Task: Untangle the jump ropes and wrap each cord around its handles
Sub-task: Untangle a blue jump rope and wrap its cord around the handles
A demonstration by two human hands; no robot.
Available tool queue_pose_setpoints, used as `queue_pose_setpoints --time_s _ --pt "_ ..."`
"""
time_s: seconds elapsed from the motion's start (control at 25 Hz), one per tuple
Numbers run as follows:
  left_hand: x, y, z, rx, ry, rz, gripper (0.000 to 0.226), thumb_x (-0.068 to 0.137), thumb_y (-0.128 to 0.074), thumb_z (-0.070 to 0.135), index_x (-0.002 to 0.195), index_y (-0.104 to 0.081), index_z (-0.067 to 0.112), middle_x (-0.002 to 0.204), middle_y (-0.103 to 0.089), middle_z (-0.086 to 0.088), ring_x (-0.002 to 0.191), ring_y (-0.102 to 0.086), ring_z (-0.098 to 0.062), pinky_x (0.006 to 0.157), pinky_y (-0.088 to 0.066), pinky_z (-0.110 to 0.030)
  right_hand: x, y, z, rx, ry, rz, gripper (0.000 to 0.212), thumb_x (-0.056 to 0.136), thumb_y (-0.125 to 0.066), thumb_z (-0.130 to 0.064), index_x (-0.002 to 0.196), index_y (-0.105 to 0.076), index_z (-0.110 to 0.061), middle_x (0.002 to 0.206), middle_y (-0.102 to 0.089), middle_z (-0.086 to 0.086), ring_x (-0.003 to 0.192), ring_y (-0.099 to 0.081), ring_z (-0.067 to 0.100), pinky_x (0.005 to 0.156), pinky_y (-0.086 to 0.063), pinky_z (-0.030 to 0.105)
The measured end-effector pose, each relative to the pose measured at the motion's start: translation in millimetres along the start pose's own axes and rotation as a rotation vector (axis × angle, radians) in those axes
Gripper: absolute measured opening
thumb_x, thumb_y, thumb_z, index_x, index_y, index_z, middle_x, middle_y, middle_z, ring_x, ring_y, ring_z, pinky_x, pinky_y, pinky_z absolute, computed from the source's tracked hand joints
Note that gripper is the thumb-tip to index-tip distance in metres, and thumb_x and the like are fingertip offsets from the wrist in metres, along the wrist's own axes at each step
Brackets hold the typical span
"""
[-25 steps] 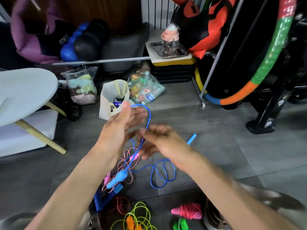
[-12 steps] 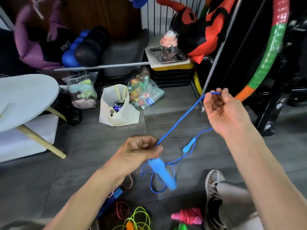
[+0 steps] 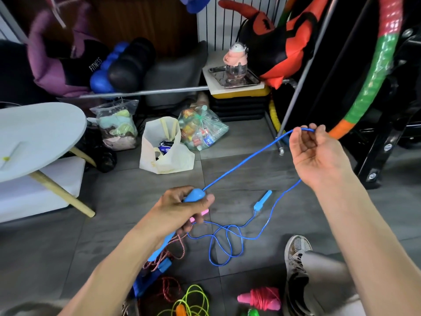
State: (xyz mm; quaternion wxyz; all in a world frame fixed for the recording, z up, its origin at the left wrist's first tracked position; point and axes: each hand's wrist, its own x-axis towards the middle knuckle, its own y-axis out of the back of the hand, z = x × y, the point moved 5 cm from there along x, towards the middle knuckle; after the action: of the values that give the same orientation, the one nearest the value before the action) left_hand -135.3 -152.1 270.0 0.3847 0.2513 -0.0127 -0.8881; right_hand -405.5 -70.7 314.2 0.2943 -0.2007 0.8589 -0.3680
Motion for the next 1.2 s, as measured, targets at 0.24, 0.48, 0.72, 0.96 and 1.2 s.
queue_pose_setpoints --time_s 0.24,0.48,0.72,0.96,1.2 --pt "-6 22 11 0.27 -0.145 0.153 0.036 0.069 -0.086 0.039 0.075 -0.065 0.009 0.056 -0.055 0.008 0.051 -0.046 -0.007 0.053 -0.037 -0.019 1 3 1 -0.104 -0.02 0.044 0.031 0.103 -0.046 -0.024 0.081 -0.059 -0.007 0.062 -0.067 0.006 0.052 -0.068 0.015 0.052 -0.056 0.026" --pt "-24 36 32 0.055 -0.261 0.153 0.028 0.079 -0.073 0.042 0.08 -0.074 0.014 0.078 -0.072 -0.008 0.056 -0.056 -0.015 0.047 -0.041 -0.021 -38 -16 40 -1.881 0.46 -0.35 0.019 0.084 -0.07 -0.031 0.102 -0.064 -0.028 0.111 -0.067 -0.002 0.088 -0.067 0.023 0.072 -0.051 0.032" --pt "-23 31 41 0.2 -0.353 0.341 0.019 0.08 -0.063 -0.001 0.069 -0.062 0.013 0.05 -0.051 0.009 0.048 -0.04 -0.006 0.053 -0.036 -0.02 -104 -3 155 -1.607 -0.361 -1.098 0.021 0.096 -0.05 -0.003 0.108 -0.065 -0.011 0.099 -0.068 -0.002 0.076 -0.059 0.012 0.07 -0.055 0.034" --pt "-19 17 29 -0.481 -0.046 -0.107 0.012 0.077 -0.066 0.005 0.076 -0.076 0.01 0.067 -0.068 -0.011 0.055 -0.062 -0.022 0.061 -0.055 -0.028 -113 -38 119 -0.923 -0.474 -0.992 0.012 0.095 -0.052 -0.011 0.094 -0.063 -0.006 0.078 -0.067 0.012 0.059 -0.064 0.018 0.059 -0.057 0.028" --pt "-25 9 29 -0.337 -0.032 -0.266 0.022 0.074 -0.069 0.025 0.078 -0.073 0.004 0.055 -0.052 -0.015 0.037 -0.038 -0.018 0.045 -0.046 -0.026 -37 -21 33 -0.556 -0.163 -0.135 0.016 0.092 -0.061 -0.009 0.107 -0.055 -0.012 0.065 -0.068 0.005 0.045 -0.059 0.012 0.043 -0.051 0.022"
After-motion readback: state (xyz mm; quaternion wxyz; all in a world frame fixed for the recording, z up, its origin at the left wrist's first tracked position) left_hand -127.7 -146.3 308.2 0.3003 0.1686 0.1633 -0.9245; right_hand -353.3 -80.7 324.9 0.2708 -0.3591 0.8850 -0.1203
